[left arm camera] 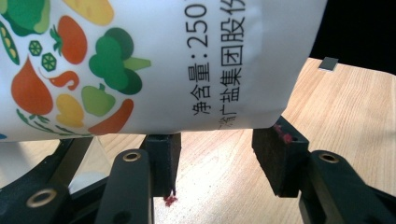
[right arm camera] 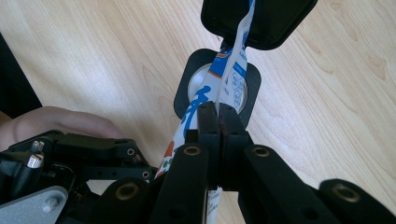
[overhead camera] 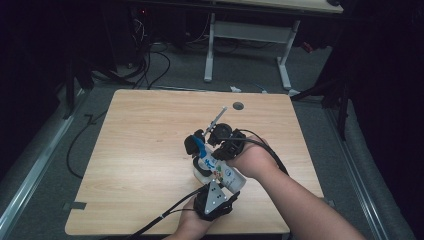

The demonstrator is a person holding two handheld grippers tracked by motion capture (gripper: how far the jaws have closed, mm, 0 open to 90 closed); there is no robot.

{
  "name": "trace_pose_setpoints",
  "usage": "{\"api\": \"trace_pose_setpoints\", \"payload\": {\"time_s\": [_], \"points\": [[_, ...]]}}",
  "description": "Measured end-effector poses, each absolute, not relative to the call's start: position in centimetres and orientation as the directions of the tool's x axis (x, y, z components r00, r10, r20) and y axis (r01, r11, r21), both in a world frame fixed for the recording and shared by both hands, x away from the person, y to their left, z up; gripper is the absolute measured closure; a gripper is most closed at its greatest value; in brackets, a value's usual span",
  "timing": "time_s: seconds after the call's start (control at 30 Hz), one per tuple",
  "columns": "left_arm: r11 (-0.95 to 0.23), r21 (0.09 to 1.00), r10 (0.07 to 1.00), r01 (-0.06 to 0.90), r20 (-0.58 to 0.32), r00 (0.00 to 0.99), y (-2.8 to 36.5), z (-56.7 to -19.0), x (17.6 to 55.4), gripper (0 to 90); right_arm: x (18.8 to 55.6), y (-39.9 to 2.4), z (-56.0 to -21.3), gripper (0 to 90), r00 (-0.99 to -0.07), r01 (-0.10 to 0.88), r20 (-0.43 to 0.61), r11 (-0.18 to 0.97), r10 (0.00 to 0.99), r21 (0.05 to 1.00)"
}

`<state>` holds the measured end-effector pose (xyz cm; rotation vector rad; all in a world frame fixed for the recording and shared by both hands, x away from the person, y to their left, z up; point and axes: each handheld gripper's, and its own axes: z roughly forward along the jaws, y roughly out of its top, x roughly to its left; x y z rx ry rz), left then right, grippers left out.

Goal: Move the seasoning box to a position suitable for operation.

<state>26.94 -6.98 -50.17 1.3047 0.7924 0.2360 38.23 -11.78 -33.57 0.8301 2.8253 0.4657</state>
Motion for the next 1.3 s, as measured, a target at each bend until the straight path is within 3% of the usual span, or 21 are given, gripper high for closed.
{"api": "trace_pose_setpoints", "payload": {"time_s": [1.3], "points": [[0.300,0.915,0.571,0.269,-0.398,0.718,-7.10,-49.47,27.03,53.2,38.32,-11.09,-33.03,90.0,-0.842,0.481,-0.087,0.814,0.532,0.326]]}}
